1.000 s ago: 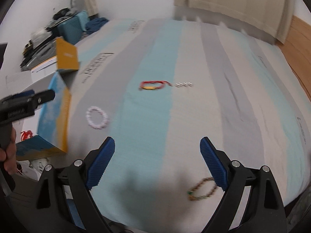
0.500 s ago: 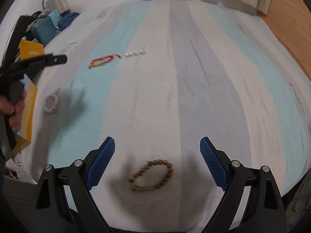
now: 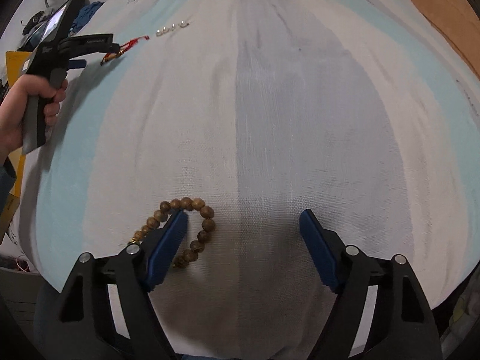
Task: Organize jewelry
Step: 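Grasp the red string bracelet with the left tool while the right tool grasps the brown bead bracelet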
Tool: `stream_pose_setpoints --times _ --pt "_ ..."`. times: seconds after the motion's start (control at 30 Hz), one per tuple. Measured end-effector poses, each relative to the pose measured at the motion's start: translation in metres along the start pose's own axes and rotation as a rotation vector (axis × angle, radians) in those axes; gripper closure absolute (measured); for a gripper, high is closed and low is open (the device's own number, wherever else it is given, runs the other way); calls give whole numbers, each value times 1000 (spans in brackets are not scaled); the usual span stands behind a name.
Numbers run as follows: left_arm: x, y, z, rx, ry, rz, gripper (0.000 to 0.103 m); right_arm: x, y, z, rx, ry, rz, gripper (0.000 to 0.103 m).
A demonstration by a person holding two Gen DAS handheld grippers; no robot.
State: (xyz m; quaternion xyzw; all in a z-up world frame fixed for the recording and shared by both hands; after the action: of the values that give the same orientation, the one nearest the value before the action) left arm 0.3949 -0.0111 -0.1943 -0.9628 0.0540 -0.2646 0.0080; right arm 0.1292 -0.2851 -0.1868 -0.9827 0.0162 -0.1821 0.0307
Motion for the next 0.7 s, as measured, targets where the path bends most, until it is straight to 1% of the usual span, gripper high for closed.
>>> stream_pose_setpoints --times 0.07,0.13,0.17,0.2,0.27,0.3,0.33,0.37,0.4,0.43,0.47,0.5,0.53,0.57,0.63,0.7 --pt "1 0 6 7 4 1 15 -1 -2 0 0 9 -6 30" --pt "1 2 7 11 13 10 17 -2 -4 -2 8 19 -20 41" --pt "1 3 8 15 16 18 21 -3 -5 -3 5 22 -27 43" --pt "1 6 8 18 19 32 23 -2 -6 -4 2 25 -39 48" --pt "2 8 9 17 21 42 34 -1 -5 -6 0 28 -44 54" --pt "2 10 9 13 19 47 36 0 -4 -7 2 28 -41 57" --pt "2 11 9 14 18 49 40 0 -3 -8 2 30 -40 61" --pt "2 12 8 13 17 52 46 -1 -2 -9 1 32 -37 63" --pt "1 14 8 10 14 57 49 0 0 -10 -1 33 -36 68" --pt "2 14 7 10 12 60 56 -1 1 -11 -2 34 -37 72" --pt "2 15 7 8 9 59 65 -1 2 -12 -2 34 -36 74" --pt "2 15 7 12 -1 53 68 -2 4 -13 0 33 -34 78" --pt "3 14 7 10 -7 46 77 -2 5 -14 -3 33 -36 83" --pt "3 14 7 4 -12 40 89 -3 7 -16 -7 36 -33 86" --pt "3 13 7 2 -25 40 98 -1 10 -16 2 34 -19 94" --pt "3 12 4 -7 -30 35 100 -2 12 -18 17 34 -9 94"
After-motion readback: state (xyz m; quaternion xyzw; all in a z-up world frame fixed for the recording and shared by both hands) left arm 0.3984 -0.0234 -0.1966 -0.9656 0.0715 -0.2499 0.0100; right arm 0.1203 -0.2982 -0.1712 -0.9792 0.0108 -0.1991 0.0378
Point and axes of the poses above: each gripper's, at about its wrist camera, not at the fingertips, and z roughly the way its jaws point, y to its right, x to its top, the point moved 6 cm from there along z, roughly the way its jaws point, and after that the axes turned 1 degree about z, right-handed, at the moved point
